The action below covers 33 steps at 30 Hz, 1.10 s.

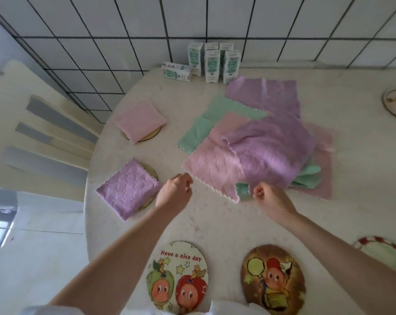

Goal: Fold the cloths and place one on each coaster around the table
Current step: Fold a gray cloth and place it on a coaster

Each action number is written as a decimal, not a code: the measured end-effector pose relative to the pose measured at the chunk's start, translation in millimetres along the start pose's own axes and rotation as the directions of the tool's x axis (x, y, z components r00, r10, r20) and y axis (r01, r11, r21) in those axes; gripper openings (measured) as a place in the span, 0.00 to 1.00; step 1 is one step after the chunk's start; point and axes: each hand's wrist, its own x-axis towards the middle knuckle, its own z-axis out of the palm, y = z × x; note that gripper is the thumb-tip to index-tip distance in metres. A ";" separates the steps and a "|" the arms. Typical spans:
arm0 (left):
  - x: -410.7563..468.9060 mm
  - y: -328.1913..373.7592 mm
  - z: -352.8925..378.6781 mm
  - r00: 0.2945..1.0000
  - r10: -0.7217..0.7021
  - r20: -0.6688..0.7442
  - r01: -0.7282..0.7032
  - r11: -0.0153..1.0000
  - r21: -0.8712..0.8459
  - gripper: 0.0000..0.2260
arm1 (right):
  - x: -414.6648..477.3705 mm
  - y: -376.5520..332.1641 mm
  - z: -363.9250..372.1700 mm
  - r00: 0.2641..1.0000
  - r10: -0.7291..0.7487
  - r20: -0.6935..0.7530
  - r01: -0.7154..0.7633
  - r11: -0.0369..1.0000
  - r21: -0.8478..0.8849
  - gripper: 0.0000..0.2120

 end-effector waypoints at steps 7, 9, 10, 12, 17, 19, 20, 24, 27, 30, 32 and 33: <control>23.9 70.8 34.5 0.975 0.177 0.136 -0.189 0.979 0.081 0.13 | 17.8 1.0 -2.8 0.997 -0.050 -0.057 0.046 0.997 -0.060 0.12; 36.2 83.1 42.7 0.959 0.237 0.156 -0.257 0.958 0.127 0.15 | 24.1 -3.2 -0.8 0.998 -0.027 -0.054 0.021 0.995 -0.100 0.13; 41.9 88.8 46.2 0.948 0.273 0.166 -0.298 0.942 0.152 0.17 | 27.1 -4.1 0.5 0.998 -0.009 -0.061 0.001 0.992 -0.124 0.13; 53.1 97.6 53.4 0.918 0.350 0.188 -0.383 0.906 0.182 0.21 | 32.1 -4.1 3.6 0.998 0.006 -0.070 -0.019 0.984 -0.175 0.12; 73.0 116.2 63.3 0.859 0.470 0.204 -0.509 0.831 0.225 0.26 | 37.9 6.1 1.5 0.998 -0.020 -0.065 0.011 0.990 -0.140 0.10; 79.4 121.6 64.3 0.846 0.501 0.181 -0.531 0.819 0.216 0.26 | 37.6 13.3 0.3 0.997 -0.048 -0.064 0.042 0.994 -0.105 0.10; 83.2 122.9 65.0 0.852 0.497 0.164 -0.523 0.824 0.219 0.26 | 37.5 16.7 0.4 0.995 -0.068 -0.067 0.061 0.993 -0.101 0.11; 100.4 122.9 67.9 0.868 0.488 0.086 -0.495 0.843 0.210 0.27 | 39.6 23.6 5.9 0.991 -0.092 -0.101 0.079 0.988 -0.130 0.21; 102.8 125.8 63.6 0.828 0.555 0.084 -0.558 0.798 0.229 0.21 | 40.7 18.2 13.0 0.987 -0.084 -0.133 0.062 0.984 -0.165 0.19; 104.3 125.8 62.4 0.817 0.567 0.105 -0.573 0.777 0.260 0.19 | 39.5 13.7 11.6 0.992 -0.065 -0.110 0.050 0.990 -0.135 0.09; 105.0 124.3 65.5 0.824 0.554 0.117 -0.562 0.776 0.286 0.19 | 38.9 14.6 3.5 0.995 -0.045 -0.092 0.038 0.997 -0.071 0.05; 105.9 123.8 67.9 0.828 0.548 0.119 -0.558 0.780 0.284 0.20 | 39.0 16.1 -2.2 0.994 -0.046 -0.099 0.044 0.999 -0.030 0.04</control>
